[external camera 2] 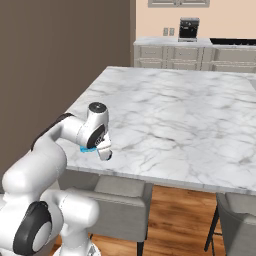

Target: Stack the yogurt containers by placing the smaller containers on top of the larger containers.

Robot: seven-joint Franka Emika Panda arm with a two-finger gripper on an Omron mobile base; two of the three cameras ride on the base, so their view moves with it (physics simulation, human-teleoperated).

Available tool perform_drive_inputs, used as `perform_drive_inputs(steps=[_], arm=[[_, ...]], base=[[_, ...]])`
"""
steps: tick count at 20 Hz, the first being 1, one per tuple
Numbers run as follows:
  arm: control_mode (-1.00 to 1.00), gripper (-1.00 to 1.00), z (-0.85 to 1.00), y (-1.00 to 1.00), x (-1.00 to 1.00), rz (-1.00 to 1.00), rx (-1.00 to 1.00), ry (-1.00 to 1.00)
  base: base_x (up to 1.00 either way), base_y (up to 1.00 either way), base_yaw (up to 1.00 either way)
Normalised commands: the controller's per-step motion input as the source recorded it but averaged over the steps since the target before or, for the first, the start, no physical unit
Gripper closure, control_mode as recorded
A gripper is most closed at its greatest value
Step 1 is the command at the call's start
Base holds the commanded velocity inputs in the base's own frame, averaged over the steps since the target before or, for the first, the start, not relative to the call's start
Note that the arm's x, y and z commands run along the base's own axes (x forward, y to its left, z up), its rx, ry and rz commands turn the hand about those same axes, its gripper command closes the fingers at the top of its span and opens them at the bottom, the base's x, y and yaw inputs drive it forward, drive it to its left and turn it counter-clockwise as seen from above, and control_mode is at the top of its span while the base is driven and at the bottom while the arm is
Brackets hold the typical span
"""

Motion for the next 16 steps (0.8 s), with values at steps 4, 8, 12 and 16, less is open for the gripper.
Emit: perform_drive_inputs(steps=[4, 8, 12, 16], arm=[[-1.00, -1.00, -0.18, 0.00, 0.08, 0.00, 0.00, -0.02], [-1.00, -1.00, -0.22, 0.00, 0.07, 0.00, -0.01, 0.00], [-1.00, -1.00, -0.19, 0.00, 0.07, 0.00, -0.01, 0.00], [-1.00, -1.00, -0.10, 0.00, 0.07, 0.00, 0.00, 0.00]], base=[[0.00, 0.00, 0.00], [0.00, 0.00, 0.00], [0.00, 0.00, 0.00], [0.00, 0.00, 0.00]])
